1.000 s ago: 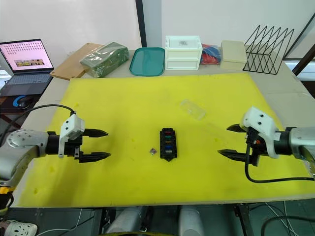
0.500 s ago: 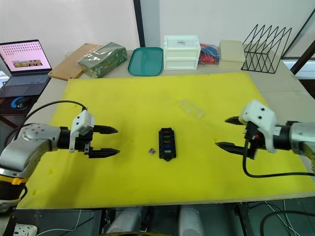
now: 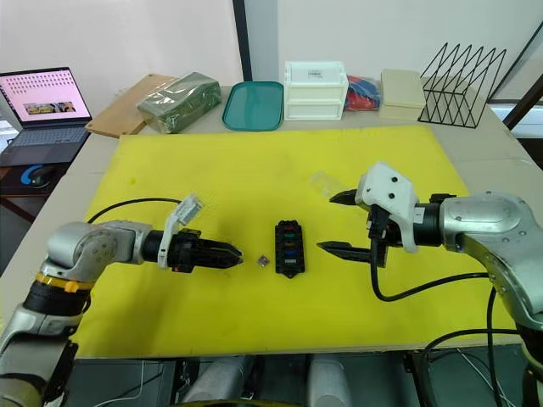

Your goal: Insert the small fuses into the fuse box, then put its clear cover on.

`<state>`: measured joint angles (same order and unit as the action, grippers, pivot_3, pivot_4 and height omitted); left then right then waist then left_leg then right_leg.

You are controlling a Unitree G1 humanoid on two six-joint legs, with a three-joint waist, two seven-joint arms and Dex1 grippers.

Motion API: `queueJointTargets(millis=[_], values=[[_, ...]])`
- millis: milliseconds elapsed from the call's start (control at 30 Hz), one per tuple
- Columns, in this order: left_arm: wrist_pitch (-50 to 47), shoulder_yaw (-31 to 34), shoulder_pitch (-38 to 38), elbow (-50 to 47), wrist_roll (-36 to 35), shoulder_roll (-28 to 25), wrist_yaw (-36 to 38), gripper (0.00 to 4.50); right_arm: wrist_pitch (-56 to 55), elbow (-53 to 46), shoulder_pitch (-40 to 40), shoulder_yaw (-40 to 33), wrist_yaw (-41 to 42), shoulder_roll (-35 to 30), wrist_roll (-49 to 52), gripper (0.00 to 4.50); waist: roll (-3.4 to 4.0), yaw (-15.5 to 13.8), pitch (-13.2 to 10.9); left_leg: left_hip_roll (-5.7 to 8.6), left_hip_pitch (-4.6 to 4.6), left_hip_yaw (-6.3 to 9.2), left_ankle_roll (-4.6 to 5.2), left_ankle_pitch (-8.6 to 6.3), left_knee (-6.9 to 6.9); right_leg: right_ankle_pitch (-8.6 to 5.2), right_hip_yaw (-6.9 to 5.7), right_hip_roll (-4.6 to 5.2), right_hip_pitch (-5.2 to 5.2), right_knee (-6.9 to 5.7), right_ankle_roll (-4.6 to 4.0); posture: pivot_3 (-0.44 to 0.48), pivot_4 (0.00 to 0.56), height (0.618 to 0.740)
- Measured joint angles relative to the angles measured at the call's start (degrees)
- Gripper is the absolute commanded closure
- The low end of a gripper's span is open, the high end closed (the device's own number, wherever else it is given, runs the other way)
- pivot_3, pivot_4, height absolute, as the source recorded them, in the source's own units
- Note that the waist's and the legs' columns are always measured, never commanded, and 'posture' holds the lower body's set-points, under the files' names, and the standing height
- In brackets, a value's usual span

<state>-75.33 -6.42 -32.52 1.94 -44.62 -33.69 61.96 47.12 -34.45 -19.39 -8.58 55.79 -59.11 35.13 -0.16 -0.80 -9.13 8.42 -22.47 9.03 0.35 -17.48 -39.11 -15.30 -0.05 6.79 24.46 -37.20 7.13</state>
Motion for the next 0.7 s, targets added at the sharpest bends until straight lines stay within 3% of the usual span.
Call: queueJointTargets(millis=[200,700], values=[[-6.5,-0.8,-3.1,4.6,-0.9,2.5,-2.2,2.34,-0.1,-0.3,0.0,1.1,-2.0,0.5,0.0,0.00,0.00,0.0,0.0,0.00,-0.01,0.00,-0.01,0.00,0.01,0.00,0.01,0.01,0.03,-0.01,0.00,0.000,0.150,0.740],[-0.5,-6.3,-4.3,6.9,2.9,4.5,-2.2,2.34,0.2,-0.3,-1.3,1.1,-3.1,0.5,2.1,0.00,0.01,-0.2,0.0,0.01,0.00,0.00,-0.01,0.00,-0.02,0.00,0.02,0.03,-0.02,-0.01,0.00,0.000,0.150,0.740]])
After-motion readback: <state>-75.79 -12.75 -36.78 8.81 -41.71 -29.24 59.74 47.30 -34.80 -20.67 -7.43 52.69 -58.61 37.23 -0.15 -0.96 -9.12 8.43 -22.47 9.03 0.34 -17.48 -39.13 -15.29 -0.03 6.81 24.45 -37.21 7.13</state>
